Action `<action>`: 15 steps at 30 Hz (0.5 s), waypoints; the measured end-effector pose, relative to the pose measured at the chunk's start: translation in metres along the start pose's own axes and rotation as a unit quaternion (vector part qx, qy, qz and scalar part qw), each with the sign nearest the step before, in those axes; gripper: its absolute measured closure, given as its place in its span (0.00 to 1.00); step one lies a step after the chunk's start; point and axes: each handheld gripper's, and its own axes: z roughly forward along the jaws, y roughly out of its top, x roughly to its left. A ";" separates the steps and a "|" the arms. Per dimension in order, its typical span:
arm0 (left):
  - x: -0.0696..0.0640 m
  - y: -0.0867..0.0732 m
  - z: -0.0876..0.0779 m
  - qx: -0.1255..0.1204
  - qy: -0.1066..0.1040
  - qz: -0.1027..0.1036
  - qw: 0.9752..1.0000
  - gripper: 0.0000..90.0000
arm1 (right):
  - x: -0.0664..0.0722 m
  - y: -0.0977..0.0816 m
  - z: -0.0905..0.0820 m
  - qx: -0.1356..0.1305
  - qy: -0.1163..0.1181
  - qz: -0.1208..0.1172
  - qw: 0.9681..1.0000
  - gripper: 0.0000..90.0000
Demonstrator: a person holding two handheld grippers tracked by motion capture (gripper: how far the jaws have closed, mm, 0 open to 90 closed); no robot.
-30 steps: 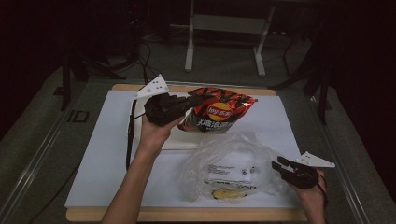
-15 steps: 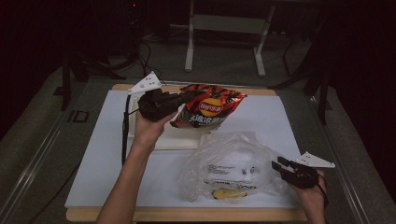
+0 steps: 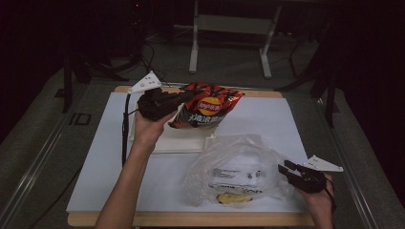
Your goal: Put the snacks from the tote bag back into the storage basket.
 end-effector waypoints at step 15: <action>0.014 -0.003 0.001 0.003 0.020 -0.001 1.000 1.00 | 0.000 0.000 0.000 0.001 0.001 -0.001 1.000 0.69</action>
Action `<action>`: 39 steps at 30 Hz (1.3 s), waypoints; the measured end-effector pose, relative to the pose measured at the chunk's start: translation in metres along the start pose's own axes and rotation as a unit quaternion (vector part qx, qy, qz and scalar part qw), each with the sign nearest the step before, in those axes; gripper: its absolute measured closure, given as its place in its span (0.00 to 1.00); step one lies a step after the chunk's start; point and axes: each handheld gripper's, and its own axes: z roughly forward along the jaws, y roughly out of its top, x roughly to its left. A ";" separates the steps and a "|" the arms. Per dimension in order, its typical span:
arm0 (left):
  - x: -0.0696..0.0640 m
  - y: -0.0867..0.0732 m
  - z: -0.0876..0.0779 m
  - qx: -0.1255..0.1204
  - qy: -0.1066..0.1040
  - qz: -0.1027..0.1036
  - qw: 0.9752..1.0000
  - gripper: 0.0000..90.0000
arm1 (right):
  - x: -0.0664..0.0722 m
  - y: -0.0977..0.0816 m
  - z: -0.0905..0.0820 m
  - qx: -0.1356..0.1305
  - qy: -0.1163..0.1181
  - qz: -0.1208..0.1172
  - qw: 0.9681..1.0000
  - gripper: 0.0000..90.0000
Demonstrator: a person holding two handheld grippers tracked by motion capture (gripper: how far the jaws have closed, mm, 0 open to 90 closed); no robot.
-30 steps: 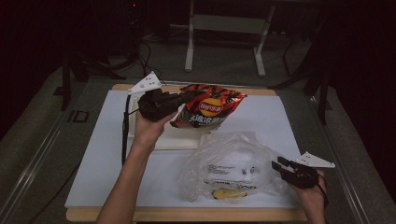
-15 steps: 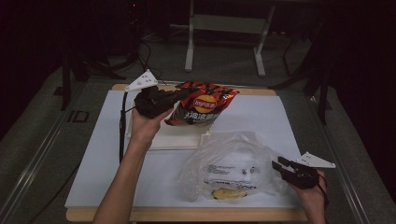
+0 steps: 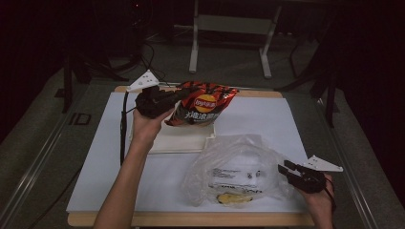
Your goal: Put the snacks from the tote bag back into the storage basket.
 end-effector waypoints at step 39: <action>0.034 -0.010 0.010 -0.004 0.022 -0.022 1.000 0.99 | 0.000 0.000 -0.002 -0.001 0.000 -0.002 1.000 0.69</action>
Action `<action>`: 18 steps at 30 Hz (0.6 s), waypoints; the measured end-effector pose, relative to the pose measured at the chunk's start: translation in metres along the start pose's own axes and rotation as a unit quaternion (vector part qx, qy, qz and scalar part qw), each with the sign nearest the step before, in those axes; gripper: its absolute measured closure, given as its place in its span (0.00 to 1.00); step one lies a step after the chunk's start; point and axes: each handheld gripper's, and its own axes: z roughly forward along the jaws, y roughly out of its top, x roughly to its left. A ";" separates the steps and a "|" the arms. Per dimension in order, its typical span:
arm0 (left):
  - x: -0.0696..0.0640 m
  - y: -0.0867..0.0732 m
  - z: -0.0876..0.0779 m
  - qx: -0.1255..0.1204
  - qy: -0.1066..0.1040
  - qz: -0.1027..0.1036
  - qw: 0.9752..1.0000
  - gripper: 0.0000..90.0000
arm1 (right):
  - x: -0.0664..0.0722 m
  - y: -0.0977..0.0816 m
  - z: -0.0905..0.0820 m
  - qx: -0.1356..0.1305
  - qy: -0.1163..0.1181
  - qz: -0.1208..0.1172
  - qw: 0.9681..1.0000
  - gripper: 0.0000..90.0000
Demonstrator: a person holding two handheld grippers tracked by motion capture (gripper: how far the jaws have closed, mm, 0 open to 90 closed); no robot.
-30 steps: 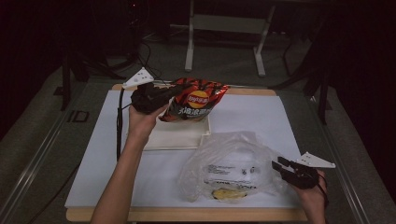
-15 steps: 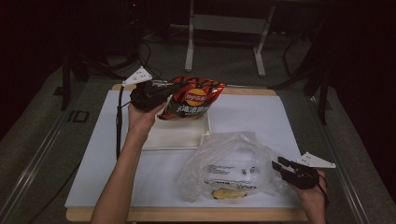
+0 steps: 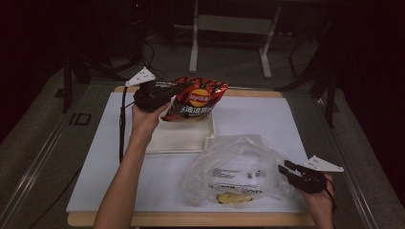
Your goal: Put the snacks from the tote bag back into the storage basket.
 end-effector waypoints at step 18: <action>0.011 0.000 0.011 -0.003 0.001 -0.002 1.000 0.99 | 0.000 0.000 -0.002 -0.002 -0.001 0.000 1.000 0.70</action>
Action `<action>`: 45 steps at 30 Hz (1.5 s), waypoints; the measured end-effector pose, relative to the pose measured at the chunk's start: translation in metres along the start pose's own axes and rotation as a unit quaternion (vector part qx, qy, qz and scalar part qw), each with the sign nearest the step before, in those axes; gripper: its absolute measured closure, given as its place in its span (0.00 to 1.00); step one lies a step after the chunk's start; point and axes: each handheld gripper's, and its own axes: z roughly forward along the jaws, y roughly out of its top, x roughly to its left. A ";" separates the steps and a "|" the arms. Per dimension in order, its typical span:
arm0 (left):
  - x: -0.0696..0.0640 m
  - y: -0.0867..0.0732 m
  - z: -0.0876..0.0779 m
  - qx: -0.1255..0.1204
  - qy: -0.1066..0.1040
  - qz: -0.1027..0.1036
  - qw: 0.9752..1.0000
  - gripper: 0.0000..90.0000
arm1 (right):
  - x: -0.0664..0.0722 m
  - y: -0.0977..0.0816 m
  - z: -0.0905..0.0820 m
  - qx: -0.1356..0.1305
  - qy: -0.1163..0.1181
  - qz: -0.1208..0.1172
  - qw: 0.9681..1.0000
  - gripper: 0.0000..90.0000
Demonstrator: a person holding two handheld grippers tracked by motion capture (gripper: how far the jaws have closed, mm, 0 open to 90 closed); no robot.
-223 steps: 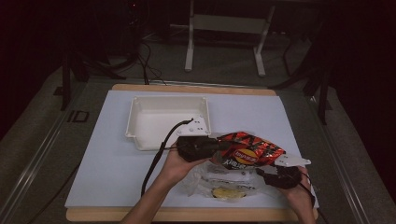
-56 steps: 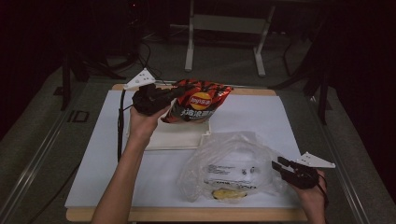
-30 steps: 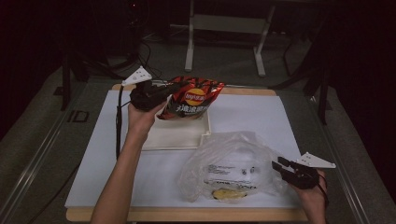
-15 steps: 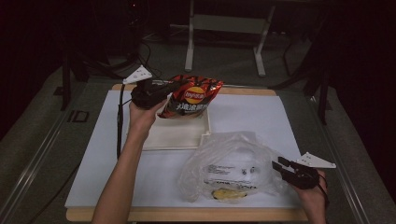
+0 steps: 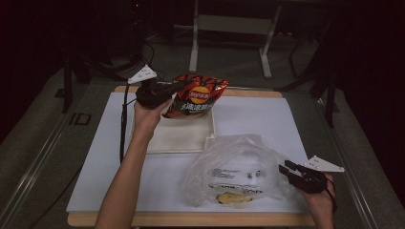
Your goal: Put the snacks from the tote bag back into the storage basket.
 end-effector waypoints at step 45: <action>0.038 -0.026 0.046 0.025 0.031 -0.051 0.998 0.99 | -0.003 -0.003 -0.003 -0.001 -0.002 0.005 1.000 0.70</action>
